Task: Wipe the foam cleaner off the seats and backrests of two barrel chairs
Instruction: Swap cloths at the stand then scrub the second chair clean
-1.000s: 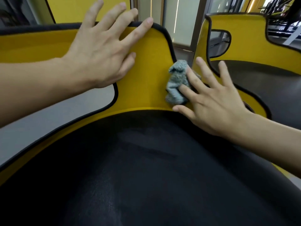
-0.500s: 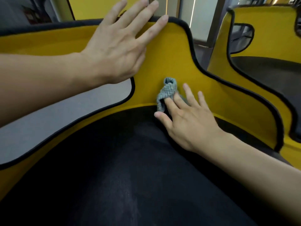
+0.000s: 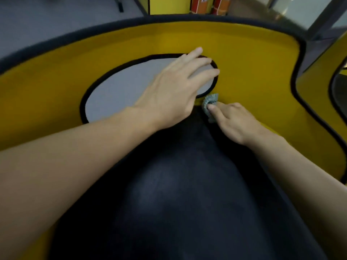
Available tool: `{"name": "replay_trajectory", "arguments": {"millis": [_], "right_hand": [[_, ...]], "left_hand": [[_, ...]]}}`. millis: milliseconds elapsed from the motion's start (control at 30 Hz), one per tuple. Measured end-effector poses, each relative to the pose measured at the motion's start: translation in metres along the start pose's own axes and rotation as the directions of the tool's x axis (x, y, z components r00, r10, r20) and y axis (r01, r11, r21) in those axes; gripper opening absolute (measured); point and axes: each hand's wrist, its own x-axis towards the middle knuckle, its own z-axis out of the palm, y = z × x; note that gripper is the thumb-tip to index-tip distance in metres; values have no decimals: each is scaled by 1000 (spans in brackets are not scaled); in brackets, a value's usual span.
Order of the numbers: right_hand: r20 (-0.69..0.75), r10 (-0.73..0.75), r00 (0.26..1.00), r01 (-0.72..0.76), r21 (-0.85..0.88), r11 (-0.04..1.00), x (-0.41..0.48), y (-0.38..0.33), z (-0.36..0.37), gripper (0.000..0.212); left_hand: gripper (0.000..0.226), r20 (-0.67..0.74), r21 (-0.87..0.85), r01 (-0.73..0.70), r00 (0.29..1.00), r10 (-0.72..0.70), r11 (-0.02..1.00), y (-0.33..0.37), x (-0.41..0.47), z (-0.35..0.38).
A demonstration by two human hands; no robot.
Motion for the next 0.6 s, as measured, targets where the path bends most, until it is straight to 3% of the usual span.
{"name": "replay_trajectory", "arguments": {"millis": [233,300,467,533,600], "right_hand": [[-114,-238,964,221,-144,965,-10,-17,46,55],[-61,-327,943,314,-162,935,-23,-48,58,61],[-70,-717,693,719,4,695,-86,-149,90,36],[46,-758,651,758,-73,648,-106,-169,92,40],[133,-734,666,746,-139,652,-102,-166,95,47]], "left_hand": [[45,-103,39,311,947,-305,950,7,-43,-9],[45,-112,34,383,919,-378,923,20,-61,-18],[42,-140,53,543,835,-533,838,59,-109,-56],[42,-174,58,597,795,-581,800,80,-128,-72],[41,-176,74,636,767,-617,768,99,-151,-82]]}}
